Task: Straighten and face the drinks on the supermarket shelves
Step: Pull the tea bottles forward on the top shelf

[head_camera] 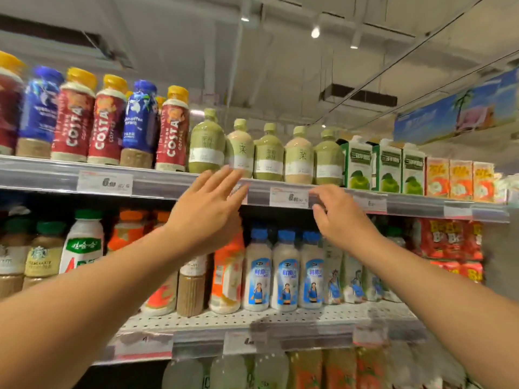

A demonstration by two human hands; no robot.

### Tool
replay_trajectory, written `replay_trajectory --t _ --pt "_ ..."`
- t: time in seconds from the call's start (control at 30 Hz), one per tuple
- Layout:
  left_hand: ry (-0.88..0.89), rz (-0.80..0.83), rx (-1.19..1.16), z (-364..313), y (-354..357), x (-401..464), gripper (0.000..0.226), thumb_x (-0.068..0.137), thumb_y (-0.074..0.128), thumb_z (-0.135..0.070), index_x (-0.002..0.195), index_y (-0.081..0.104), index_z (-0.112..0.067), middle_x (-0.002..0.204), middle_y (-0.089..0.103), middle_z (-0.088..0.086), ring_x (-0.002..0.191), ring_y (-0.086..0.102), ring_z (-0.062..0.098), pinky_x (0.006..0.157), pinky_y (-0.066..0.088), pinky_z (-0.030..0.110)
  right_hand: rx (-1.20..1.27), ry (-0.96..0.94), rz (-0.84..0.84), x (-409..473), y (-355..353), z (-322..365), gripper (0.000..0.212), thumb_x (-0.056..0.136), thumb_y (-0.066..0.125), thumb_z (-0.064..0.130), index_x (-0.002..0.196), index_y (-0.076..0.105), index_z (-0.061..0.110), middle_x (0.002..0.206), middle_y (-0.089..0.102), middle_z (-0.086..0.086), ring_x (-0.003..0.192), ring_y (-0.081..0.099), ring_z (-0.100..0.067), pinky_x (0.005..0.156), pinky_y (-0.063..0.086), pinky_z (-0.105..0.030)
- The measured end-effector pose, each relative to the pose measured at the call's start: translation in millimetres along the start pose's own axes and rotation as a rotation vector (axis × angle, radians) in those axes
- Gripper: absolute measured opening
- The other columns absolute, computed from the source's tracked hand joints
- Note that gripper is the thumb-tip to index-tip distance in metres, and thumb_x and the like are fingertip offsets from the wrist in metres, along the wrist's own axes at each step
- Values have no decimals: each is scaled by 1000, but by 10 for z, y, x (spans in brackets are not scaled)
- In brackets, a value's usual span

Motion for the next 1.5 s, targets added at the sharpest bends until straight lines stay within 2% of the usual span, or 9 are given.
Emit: replay_trajectory --t 0.1,0.17,0.37,0.7,0.9,1.03,1.13,1.37,1.5 --pt "-124 192 73 89 114 122 84 79 23 -63 152 18 -21 160 15 8 147 8 27 119 11 48 -72 -64 -7 269 16 -88 40 100 43 24 139 48 14 141 46 -4 130 38 -24 108 32 -38" --pt "-162 203 117 97 198 91 85 80 25 -64 153 9 -24 160 14 7 147 7 27 119 8 47 -50 -48 0 348 79 -140 41 101 41 31 139 47 18 138 50 -3 127 41 -24 106 32 -39" --pt "-234 133 93 1 240 91 79 81 30 -59 152 20 -24 155 28 9 144 17 29 120 10 46 -123 -46 -136 380 242 -202 44 94 50 45 132 52 23 122 57 -1 114 49 -25 101 34 -40" --pt "-219 28 -15 138 22 257 49 86 45 -42 131 51 -23 131 56 0 120 51 22 101 36 40 -255 -26 -7 527 134 -89 39 93 52 48 123 51 23 116 55 0 108 50 -23 93 39 -39" --pt "-319 -54 7 745 -221 874 66 88 58 -36 146 31 -17 154 29 7 141 26 27 113 23 46 -323 15 49 554 103 6 36 94 51 46 121 48 23 117 55 0 106 50 -24 88 42 -39" --pt "-420 112 29 1031 -162 1145 76 91 51 -49 152 18 -18 160 17 3 147 12 25 116 14 48 -313 41 70 543 82 28 33 94 52 45 119 48 23 115 54 1 105 50 -23 83 41 -37" --pt "-387 177 84 1095 -101 1241 75 89 47 -58 149 24 -20 157 24 1 146 13 22 116 12 49 -313 47 73 543 70 41 32 94 52 44 119 47 24 115 54 1 106 49 -23 82 40 -36" --pt "-433 175 82 1081 -98 1295 64 84 54 -60 132 44 -19 131 52 7 123 42 30 104 31 47 -303 40 38 531 98 19 34 93 53 44 120 47 24 115 54 1 105 50 -23 84 42 -38" --pt "-458 129 -109 1004 -168 1272 62 82 65 -49 130 35 -22 104 60 5 92 56 25 78 49 38 -280 38 26 517 110 13 36 93 54 44 122 47 24 117 54 1 108 50 -24 89 42 -39"
Point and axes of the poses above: each hand's wrist, its own x-axis towards the middle knuckle, its own y-axis out of the palm, z = x × y, the point moved 2 cm from there along x, towards the middle knuckle
